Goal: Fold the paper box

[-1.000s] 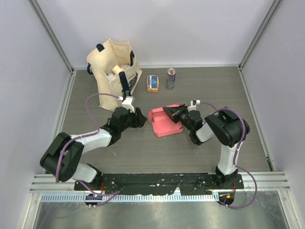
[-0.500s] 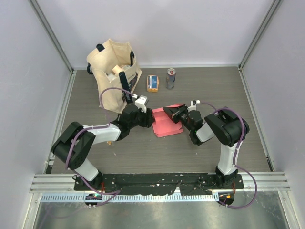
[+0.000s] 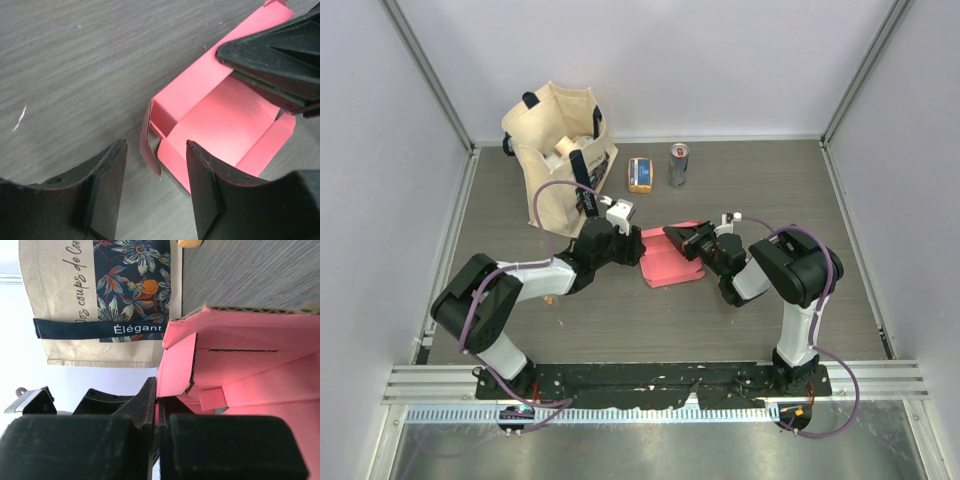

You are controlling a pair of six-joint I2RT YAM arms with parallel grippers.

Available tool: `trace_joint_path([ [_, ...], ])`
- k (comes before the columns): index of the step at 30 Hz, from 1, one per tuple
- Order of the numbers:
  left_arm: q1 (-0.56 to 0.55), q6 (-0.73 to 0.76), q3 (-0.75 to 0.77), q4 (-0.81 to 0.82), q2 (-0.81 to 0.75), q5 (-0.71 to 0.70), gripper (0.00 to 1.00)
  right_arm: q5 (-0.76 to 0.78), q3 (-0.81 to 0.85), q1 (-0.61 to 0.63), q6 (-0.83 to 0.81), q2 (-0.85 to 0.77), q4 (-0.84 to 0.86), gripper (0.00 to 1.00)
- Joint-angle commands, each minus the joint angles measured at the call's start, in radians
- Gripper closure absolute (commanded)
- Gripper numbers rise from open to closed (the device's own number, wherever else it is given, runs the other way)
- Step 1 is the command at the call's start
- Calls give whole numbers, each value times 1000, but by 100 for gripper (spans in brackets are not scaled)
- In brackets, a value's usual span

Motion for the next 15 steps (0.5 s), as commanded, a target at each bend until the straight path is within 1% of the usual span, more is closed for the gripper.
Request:
trace_joint_path([
  [1,-3,2,-87,42,-129,-22,43,17,-23,-4,-16,4,146,98],
  [2,-1,-8,-110,44,-199,-31,41,15,-21,-4,-17,4,146,98],
  [4,6,-56,-181,46,-268,-92,40,12,-21,-4,-17,4,147,98],
  [5,17,-77,-201,49,-320,-114,42,11,-20,-4,-16,3,146,98],
  [8,42,-131,-230,4,-356,-209,49,11,-20,-4,-17,0,140,98],
  [10,57,-136,-198,-19,-318,-213,50,11,-18,-4,-16,-2,140,98],
  [11,74,-124,-180,-43,-290,-196,50,11,-18,-4,-14,0,140,98],
  [13,77,-102,-108,-72,-201,-147,48,14,-20,-5,-10,0,140,98],
  [15,77,-78,-45,-99,-119,-105,49,17,-23,-4,-5,0,144,98],
])
